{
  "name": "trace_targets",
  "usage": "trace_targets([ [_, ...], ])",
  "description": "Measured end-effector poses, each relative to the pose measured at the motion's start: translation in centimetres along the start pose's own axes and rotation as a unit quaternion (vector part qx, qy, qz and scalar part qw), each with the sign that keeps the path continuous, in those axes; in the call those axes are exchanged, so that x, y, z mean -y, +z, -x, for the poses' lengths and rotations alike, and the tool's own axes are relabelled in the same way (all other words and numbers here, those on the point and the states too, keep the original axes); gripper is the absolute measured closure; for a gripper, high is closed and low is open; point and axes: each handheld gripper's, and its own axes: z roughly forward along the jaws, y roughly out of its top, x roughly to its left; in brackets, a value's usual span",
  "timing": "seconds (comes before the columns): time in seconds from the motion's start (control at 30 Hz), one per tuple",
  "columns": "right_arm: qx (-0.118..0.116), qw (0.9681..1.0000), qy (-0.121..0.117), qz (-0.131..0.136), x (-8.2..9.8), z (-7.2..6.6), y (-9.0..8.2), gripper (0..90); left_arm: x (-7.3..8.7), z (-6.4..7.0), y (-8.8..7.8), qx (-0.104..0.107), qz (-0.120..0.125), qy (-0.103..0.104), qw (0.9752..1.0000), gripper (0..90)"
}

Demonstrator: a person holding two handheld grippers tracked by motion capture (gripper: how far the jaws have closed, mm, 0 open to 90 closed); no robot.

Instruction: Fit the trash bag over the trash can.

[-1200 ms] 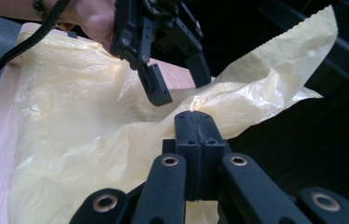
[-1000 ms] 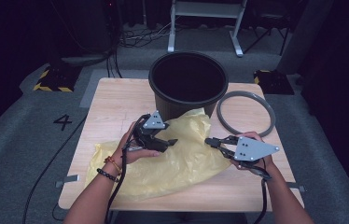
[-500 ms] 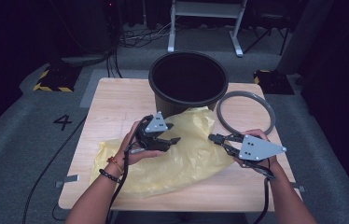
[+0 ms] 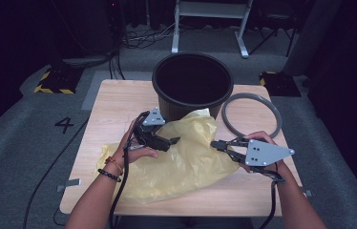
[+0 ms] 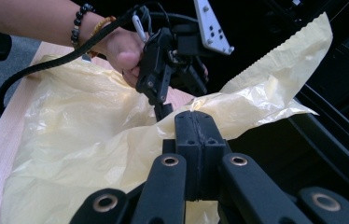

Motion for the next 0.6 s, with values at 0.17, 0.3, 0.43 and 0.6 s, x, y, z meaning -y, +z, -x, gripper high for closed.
trace_targets([
  [0.17, 0.002, 0.9999, -0.01, 0.007, -0.6, 0.1, 0.1, 90.0, 0.3, 0.8, 0.8, 0.029, -0.028, 0.053, 0.9978, 41.4],
  [0.3, 0.015, 0.9996, -0.024, -0.001, -1.2, 0.4, 0.3, 90.0, 0.0, 1.6, 1.0, 0.015, -0.032, 0.09, 0.9953, 70.4],
  [0.43, 0.033, 0.9986, -0.041, -0.012, -1.9, 0.7, 0.1, 90.0, -0.3, 2.0, 0.6, 0.015, -0.022, 0.107, 0.9939, 89.1],
  [0.6, 0.049, 0.9976, -0.047, -0.013, -2.4, 0.9, -0.6, 90.0, -0.8, 2.3, -0.5, -0.002, -0.008, 0.113, 0.9936, 89.9],
])
